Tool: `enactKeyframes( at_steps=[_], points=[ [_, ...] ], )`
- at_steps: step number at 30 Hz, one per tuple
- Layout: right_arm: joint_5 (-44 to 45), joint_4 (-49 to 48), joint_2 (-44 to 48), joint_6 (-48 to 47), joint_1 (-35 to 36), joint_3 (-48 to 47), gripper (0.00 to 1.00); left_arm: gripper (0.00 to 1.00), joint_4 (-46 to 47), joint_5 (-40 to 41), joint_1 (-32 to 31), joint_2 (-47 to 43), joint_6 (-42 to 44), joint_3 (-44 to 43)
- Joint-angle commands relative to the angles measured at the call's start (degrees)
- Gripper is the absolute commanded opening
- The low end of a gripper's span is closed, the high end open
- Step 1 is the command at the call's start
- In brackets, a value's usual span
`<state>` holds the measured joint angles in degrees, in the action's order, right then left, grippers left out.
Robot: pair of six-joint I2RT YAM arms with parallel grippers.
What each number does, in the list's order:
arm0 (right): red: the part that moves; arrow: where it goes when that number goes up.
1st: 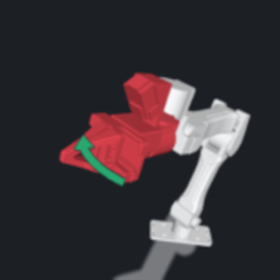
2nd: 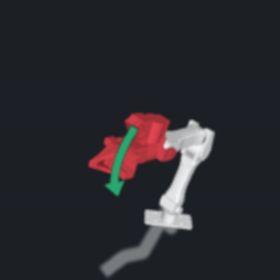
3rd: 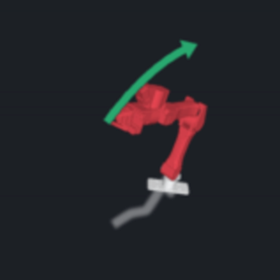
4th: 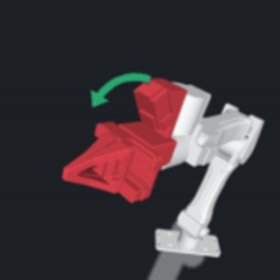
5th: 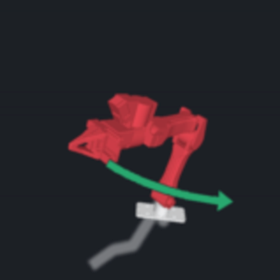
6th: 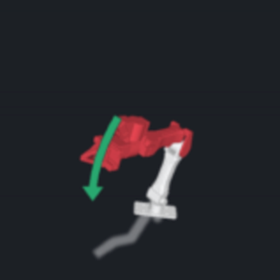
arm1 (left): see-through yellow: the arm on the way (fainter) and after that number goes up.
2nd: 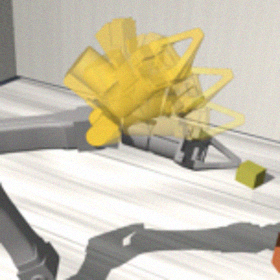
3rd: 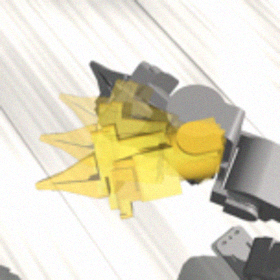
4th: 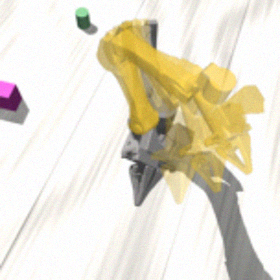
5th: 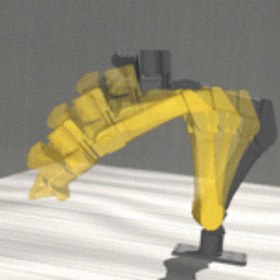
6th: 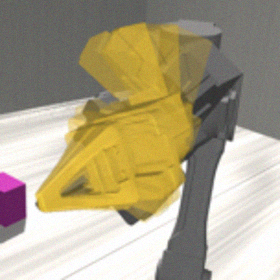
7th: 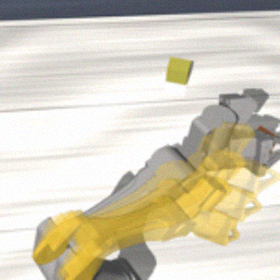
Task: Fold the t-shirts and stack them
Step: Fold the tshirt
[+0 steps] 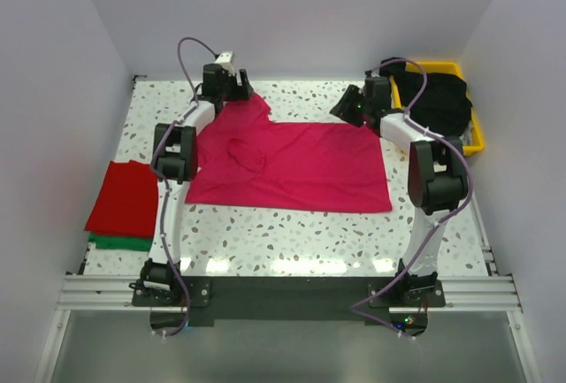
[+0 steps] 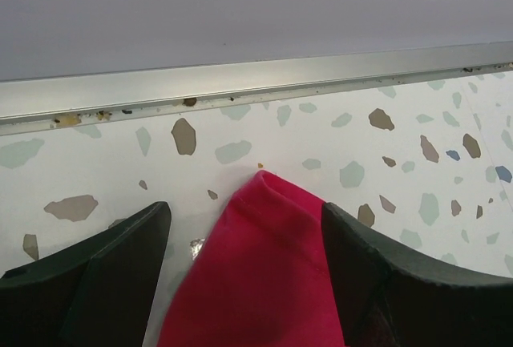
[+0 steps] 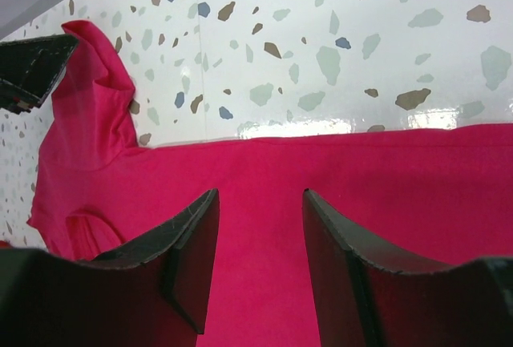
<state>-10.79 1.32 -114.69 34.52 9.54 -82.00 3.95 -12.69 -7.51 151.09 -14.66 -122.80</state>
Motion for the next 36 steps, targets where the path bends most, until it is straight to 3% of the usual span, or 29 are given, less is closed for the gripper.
enactKeyframes(
  at_steps=[1,21,30,36],
  points=[
    [-1.5,-3.5,0.1,0.1,-0.5,-0.4,0.49,0.8,5.0,-1.6,-0.3,1.0,-1.7,-2.8],
    [0.1,-1.8,0.9,-0.9,-3.6,0.8,0.48,0.18,9.5,-2.6,-0.8,-2.7,-4.2,1.0],
    [10.6,8.2,0.4,-6.3,-5.1,-3.5,0.48,0.04,9.8,-2.9,-0.8,-5.3,-3.2,3.7],
    [17.9,14.2,-2.5,-10.7,-5.3,-8.2,0.47,0.01,12.0,-3.5,-0.9,-8.3,-3.9,6.7]
  ],
)
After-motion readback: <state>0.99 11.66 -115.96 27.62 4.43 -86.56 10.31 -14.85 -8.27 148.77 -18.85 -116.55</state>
